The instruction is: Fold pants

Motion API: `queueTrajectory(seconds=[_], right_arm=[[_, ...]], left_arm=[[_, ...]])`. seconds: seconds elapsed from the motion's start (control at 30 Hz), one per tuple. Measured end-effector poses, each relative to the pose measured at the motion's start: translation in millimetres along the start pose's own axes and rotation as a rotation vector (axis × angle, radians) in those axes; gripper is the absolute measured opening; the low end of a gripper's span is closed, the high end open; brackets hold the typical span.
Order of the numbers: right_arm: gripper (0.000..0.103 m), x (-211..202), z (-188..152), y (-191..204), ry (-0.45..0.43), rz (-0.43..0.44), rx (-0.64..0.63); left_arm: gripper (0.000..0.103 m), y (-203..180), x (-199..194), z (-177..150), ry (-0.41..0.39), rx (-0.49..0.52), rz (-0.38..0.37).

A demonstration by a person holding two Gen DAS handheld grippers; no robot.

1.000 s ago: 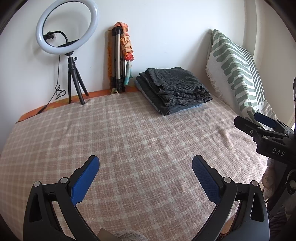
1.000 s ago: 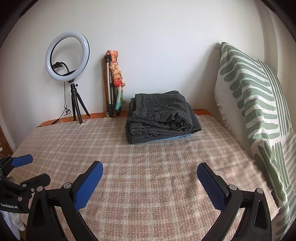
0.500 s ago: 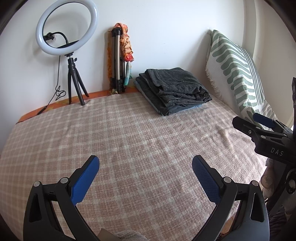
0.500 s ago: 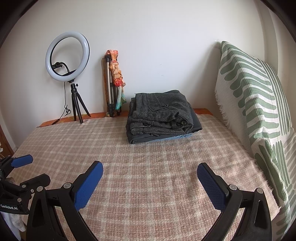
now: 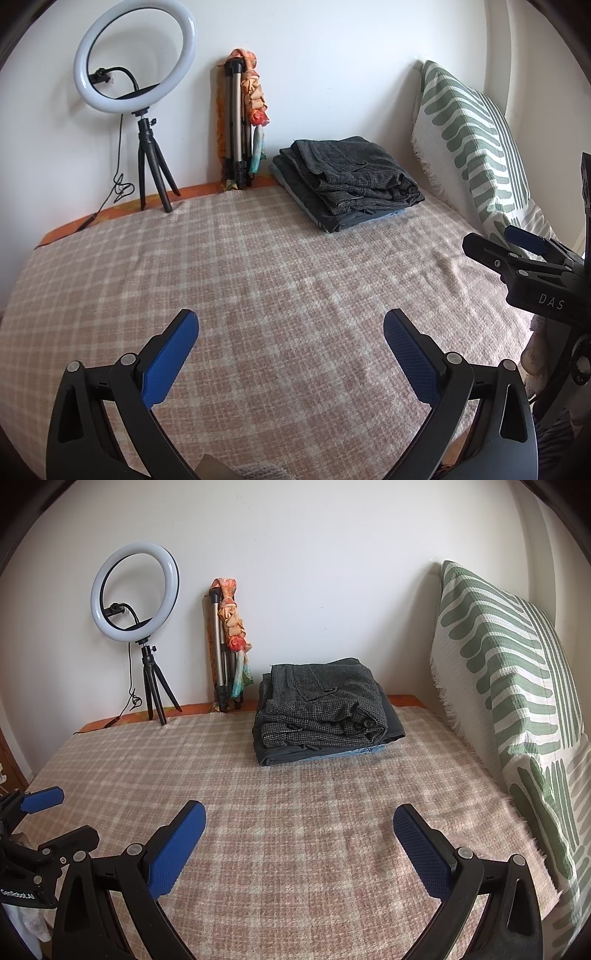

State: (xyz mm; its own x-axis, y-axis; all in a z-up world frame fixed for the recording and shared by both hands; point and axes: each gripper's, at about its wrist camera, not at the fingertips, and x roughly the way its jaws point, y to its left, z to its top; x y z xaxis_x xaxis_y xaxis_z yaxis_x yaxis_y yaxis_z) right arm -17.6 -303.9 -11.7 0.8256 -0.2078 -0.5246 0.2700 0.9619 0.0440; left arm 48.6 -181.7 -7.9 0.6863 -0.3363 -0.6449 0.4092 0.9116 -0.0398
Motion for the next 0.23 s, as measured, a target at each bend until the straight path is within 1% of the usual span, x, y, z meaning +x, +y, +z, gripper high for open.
queueTrajectory(seconds=[0.1,0.23], right_arm=[[0.103,0.9,-0.4,1.0,0.002,0.002,-0.002],[0.103,2.6,-1.1,3.8,0.005,0.004,-0.006]], left_arm=[[0.100,-0.5,-2.4,-1.5,-0.023,0.011,0.007],[0.100,0.5,-3.6,-1.9,-0.014,0.010,0.011]])
